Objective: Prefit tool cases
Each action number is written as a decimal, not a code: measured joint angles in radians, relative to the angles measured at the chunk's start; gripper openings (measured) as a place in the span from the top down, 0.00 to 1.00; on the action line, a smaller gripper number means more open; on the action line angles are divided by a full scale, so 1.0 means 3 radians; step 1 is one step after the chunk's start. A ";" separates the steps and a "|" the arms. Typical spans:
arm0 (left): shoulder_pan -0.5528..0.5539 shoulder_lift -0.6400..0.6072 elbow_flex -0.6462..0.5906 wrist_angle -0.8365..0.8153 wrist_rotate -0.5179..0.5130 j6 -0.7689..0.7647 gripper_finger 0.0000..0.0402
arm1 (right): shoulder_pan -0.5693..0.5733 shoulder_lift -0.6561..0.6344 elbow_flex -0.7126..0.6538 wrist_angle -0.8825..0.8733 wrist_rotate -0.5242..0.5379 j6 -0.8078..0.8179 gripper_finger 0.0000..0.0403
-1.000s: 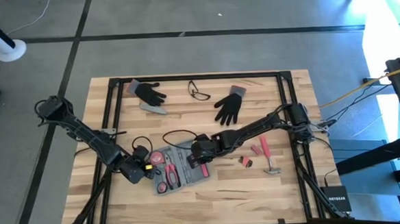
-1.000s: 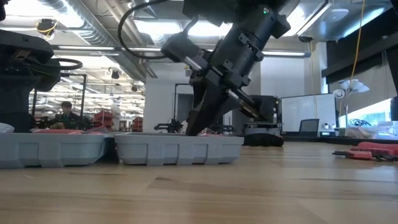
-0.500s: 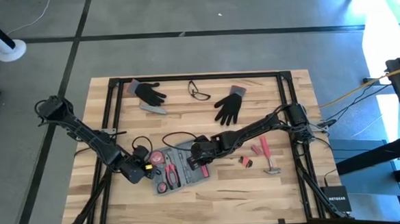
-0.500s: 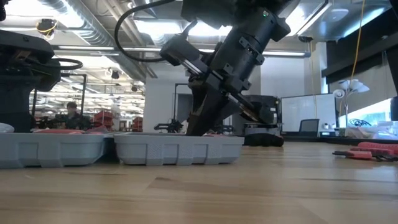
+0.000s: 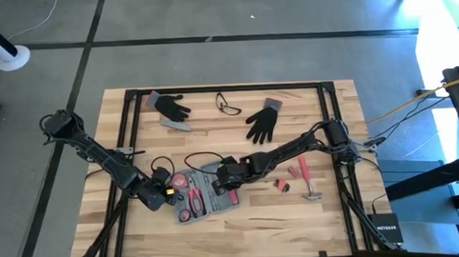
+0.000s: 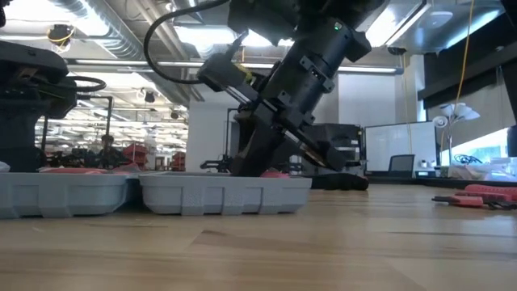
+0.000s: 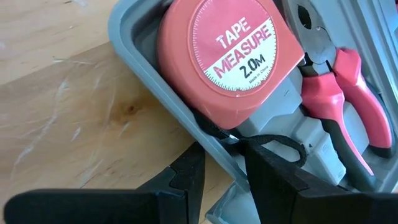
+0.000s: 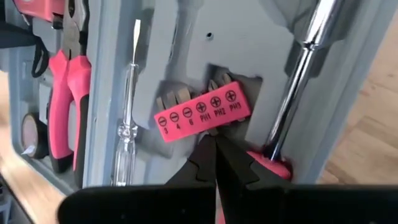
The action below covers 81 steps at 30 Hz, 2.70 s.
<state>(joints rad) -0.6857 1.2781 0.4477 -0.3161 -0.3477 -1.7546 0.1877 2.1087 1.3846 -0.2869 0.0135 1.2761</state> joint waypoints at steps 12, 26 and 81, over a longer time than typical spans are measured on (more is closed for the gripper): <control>0.0001 0.0000 0.0000 -0.0024 -0.0032 0.0005 0.74 | -0.0127 -0.0065 0.0053 -0.0157 0.0005 -0.0176 1.00; 0.0001 0.0000 0.0002 -0.0057 -0.0090 0.0088 0.74 | -0.0172 -0.0426 0.0058 -0.0659 0.0071 -0.0510 1.00; 0.0092 0.0003 0.0000 -0.0141 -0.0241 -0.0086 0.74 | -0.0315 -0.0292 0.0094 -0.0609 -0.0116 -0.1055 1.00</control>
<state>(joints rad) -0.6582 1.2789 0.4477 -0.3584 -0.4199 -1.7803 0.0933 2.0212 1.4128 -0.4696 -0.0212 0.9596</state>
